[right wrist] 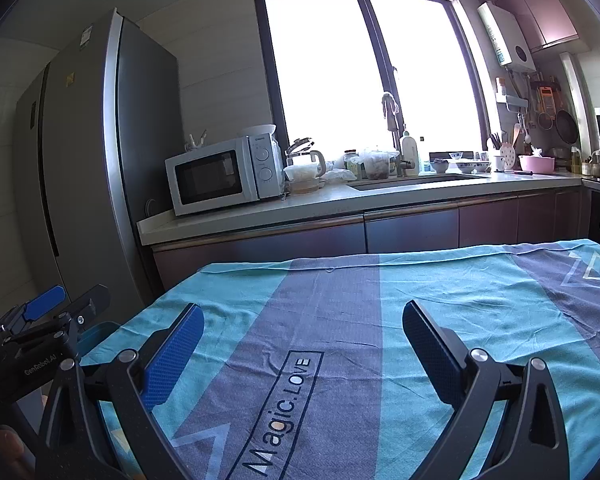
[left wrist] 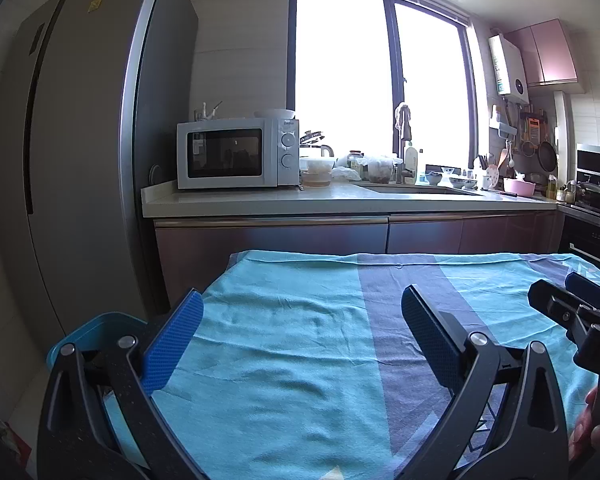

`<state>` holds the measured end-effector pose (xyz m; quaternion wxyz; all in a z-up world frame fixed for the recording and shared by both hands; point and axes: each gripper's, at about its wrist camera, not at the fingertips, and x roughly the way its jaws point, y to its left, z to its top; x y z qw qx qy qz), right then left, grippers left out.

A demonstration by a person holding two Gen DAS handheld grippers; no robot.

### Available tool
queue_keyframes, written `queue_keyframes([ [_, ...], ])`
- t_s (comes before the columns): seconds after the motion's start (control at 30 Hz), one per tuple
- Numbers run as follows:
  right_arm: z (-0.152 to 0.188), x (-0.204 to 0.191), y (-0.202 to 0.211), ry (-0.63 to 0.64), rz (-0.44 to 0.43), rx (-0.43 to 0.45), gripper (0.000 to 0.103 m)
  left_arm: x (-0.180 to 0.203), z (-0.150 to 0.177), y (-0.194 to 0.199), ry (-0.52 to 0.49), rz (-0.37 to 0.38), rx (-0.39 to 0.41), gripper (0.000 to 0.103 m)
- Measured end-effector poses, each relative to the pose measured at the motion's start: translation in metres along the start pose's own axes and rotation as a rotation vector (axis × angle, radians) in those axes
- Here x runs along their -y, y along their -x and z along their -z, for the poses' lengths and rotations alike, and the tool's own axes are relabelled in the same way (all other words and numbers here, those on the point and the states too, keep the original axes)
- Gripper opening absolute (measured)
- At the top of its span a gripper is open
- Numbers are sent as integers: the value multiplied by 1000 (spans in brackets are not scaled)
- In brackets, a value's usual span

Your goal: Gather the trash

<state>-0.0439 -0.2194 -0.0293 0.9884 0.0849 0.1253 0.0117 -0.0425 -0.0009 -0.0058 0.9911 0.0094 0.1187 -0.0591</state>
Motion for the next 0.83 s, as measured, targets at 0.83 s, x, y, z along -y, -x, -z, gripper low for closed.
queue_keyframes([
  [0.83,2,39,-25,-64,52,-118,96,-7,10,-90,-15,15,-328,97],
])
